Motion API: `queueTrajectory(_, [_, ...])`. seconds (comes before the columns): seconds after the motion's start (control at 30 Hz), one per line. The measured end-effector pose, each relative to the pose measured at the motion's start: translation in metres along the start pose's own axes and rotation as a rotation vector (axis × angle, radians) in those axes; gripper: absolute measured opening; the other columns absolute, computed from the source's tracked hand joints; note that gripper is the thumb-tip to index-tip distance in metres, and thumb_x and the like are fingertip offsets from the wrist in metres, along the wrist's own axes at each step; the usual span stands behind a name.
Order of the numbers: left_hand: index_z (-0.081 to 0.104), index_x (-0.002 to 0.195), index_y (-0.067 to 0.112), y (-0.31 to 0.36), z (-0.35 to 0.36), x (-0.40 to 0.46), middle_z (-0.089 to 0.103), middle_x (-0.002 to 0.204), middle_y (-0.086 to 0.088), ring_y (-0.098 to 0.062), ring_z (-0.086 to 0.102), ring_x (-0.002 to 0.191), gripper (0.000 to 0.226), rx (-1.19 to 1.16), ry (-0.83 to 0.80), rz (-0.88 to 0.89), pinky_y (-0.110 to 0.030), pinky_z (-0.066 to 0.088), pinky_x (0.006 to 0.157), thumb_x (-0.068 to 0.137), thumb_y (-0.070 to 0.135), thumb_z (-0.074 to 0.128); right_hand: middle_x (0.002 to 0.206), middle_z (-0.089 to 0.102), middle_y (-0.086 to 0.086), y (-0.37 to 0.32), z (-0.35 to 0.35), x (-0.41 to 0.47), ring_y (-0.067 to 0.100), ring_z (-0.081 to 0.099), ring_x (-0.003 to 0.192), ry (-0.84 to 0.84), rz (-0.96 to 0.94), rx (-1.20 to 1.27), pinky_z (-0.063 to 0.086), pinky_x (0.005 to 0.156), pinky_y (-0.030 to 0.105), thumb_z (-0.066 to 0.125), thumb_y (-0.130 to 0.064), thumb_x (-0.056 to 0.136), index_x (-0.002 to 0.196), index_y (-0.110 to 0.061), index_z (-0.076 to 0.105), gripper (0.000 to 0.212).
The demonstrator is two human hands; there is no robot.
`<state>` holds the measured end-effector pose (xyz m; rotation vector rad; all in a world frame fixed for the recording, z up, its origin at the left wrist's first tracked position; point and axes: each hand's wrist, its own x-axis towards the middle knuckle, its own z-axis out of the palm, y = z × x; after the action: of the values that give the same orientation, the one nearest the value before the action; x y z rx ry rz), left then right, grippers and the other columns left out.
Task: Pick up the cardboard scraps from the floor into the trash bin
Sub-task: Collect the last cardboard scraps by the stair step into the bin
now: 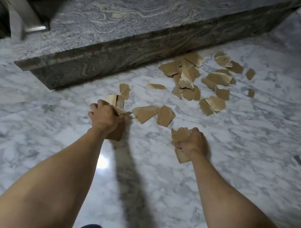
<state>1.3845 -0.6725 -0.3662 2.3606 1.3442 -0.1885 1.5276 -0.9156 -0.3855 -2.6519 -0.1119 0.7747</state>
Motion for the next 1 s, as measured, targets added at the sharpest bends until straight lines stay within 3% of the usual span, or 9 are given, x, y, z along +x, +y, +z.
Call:
queueTrajectory(0.13, [0.045,0.14,0.0,-0.002,-0.001,0.013,0.036,0.146,-0.014,-0.037,0.028,0.135,0.096,-0.012,-0.087,0.039,-0.047,0.035,0.109,0.074,0.064,0.073,0.108,0.065,0.009,-0.008,-0.009,0.007,0.029,0.062,0.098,-0.068,-0.037,0.047,0.054,0.077,0.037,0.093,-0.028,0.063,0.101,-0.013,0.051,0.059])
queueTrajectory(0.37, [0.064,0.117,0.004,-0.007,0.016,0.019,0.034,0.137,-0.016,-0.037,0.033,0.123,0.069,-0.035,-0.091,0.085,-0.041,0.04,0.099,0.075,0.057,0.077,0.112,0.069,0.009,-0.051,-0.007,0.025,0.025,0.066,0.101,-0.103,-0.026,0.513,0.058,0.084,0.039,0.095,-0.011,0.059,0.118,-0.009,0.057,0.07])
queueTrajectory(0.43, [0.061,0.115,0.004,-0.009,0.016,0.021,0.03,0.137,-0.018,-0.037,0.036,0.123,0.064,-0.124,-0.067,0.082,-0.038,0.039,0.1,0.075,0.05,0.082,0.126,0.064,0.009,-0.067,0.004,0.028,0.026,0.063,0.11,-0.158,-0.035,0.48,0.055,0.083,0.034,0.094,-0.012,0.06,0.132,-0.01,0.052,0.083])
queueTrajectory(0.53, [0.048,0.123,0.003,-0.007,0.017,0.018,0.032,0.133,-0.019,-0.04,0.053,0.108,0.068,-0.331,-0.01,0.079,-0.041,0.048,0.095,0.073,0.026,0.088,0.15,0.045,0.008,-0.084,0.017,0.026,0.027,0.047,0.133,-0.19,-0.086,0.272,0.047,0.097,0.031,0.093,-0.018,0.065,0.156,-0.012,0.023,0.115])
queueTrajectory(0.63, [0.028,0.135,0.011,-0.006,0.015,0.018,0.05,0.118,-0.016,-0.035,0.057,0.097,0.084,-0.414,-0.013,0.088,-0.038,0.046,0.078,0.074,0.014,0.084,0.14,0.053,0.009,-0.09,0.025,0.02,0.03,0.051,0.128,-0.131,-0.124,0.025,0.049,0.096,0.036,0.093,-0.028,0.065,0.147,-0.018,0.034,0.101])
queueTrajectory(0.73, [0.015,0.15,0.017,-0.008,0.011,0.023,0.064,0.113,-0.014,-0.036,0.062,0.103,0.102,-0.503,-0.056,0.026,-0.04,0.049,0.085,0.075,0.019,0.084,0.137,0.04,0.012,-0.094,0.025,0.017,0.03,0.039,0.13,-0.059,-0.111,-0.078,0.046,0.091,0.035,0.092,-0.035,0.065,0.132,-0.017,0.047,0.082])
queueTrajectory(0.8, [0.039,0.142,0.01,-0.009,0.005,0.03,0.067,0.119,-0.015,-0.033,0.064,0.106,0.085,-0.537,-0.073,-0.046,-0.04,0.052,0.087,0.074,0.028,0.086,0.137,0.036,0.012,-0.094,0.022,0.017,0.03,0.035,0.131,-0.072,-0.086,-0.069,0.046,0.093,0.036,0.092,-0.036,0.065,0.127,-0.015,0.048,0.079])
queueTrajectory(0.87, [0.065,0.114,0.005,-0.007,-0.005,0.037,0.072,0.106,-0.014,-0.031,0.068,0.095,0.054,-0.577,-0.101,-0.093,-0.041,0.057,0.081,0.072,0.032,0.087,0.13,0.053,0.01,-0.092,0.016,0.023,0.03,0.051,0.12,-0.082,-0.079,-0.036,0.05,0.089,0.036,0.092,-0.034,0.064,0.118,-0.014,0.05,0.071])
queueTrajectory(1.0, [0.071,0.101,0.005,0.005,-0.024,0.062,0.073,0.096,-0.011,-0.029,0.068,0.088,0.046,-0.589,-0.143,-0.041,-0.041,0.058,0.08,0.071,0.036,0.086,0.123,0.063,0.008,-0.103,-0.008,0.031,0.029,0.059,0.114,-0.052,-0.151,0.076,0.049,0.089,0.035,0.09,-0.027,0.069,0.123,-0.013,0.05,0.069])
